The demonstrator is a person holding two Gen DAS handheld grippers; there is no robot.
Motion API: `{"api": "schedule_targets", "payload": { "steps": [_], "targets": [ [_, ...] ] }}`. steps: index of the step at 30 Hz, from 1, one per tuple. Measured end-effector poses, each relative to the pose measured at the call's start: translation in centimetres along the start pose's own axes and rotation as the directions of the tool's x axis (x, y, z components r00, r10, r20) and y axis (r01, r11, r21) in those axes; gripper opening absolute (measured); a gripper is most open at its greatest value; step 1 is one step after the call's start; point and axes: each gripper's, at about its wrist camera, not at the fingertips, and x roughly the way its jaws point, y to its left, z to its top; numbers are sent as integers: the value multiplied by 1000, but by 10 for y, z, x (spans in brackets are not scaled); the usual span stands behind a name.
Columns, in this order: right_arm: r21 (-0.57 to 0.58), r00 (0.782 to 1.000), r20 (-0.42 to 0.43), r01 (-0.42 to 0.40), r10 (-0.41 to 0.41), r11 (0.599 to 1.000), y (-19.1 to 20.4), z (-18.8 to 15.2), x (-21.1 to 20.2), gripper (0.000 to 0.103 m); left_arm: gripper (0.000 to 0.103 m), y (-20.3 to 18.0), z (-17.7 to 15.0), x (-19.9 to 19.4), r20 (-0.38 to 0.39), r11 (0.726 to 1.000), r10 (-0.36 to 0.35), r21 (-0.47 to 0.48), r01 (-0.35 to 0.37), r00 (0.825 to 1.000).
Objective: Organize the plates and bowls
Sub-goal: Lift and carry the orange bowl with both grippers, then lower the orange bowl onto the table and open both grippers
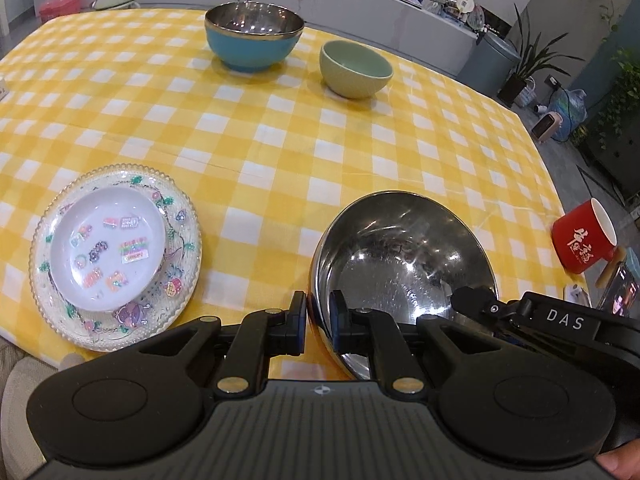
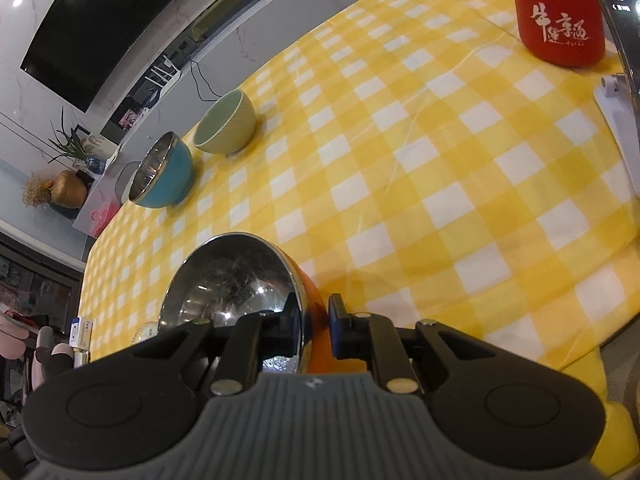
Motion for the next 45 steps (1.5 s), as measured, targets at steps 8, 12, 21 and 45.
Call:
{"api": "schedule_targets", "payload": {
  "steps": [8, 12, 21, 45],
  "targets": [
    [13, 1000, -16, -21, 21, 1000, -1, 0, 12, 15, 12, 9, 2, 7, -13, 999, 5, -34, -6, 1000],
    [-23, 1000, -4, -22, 21, 999, 5, -2, 14, 15, 12, 11, 2, 6, -2, 999, 20, -33, -20, 1000],
    [-74, 999, 30, -37, 39, 997, 13, -4, 11, 37, 25, 16, 3, 4, 3, 999, 11, -45, -11, 1000],
    [-379, 950, 313, 128, -3, 917, 88, -2, 0, 71, 42, 38, 65, -24, 163, 1000, 13, -19, -10, 987]
  ]
}}
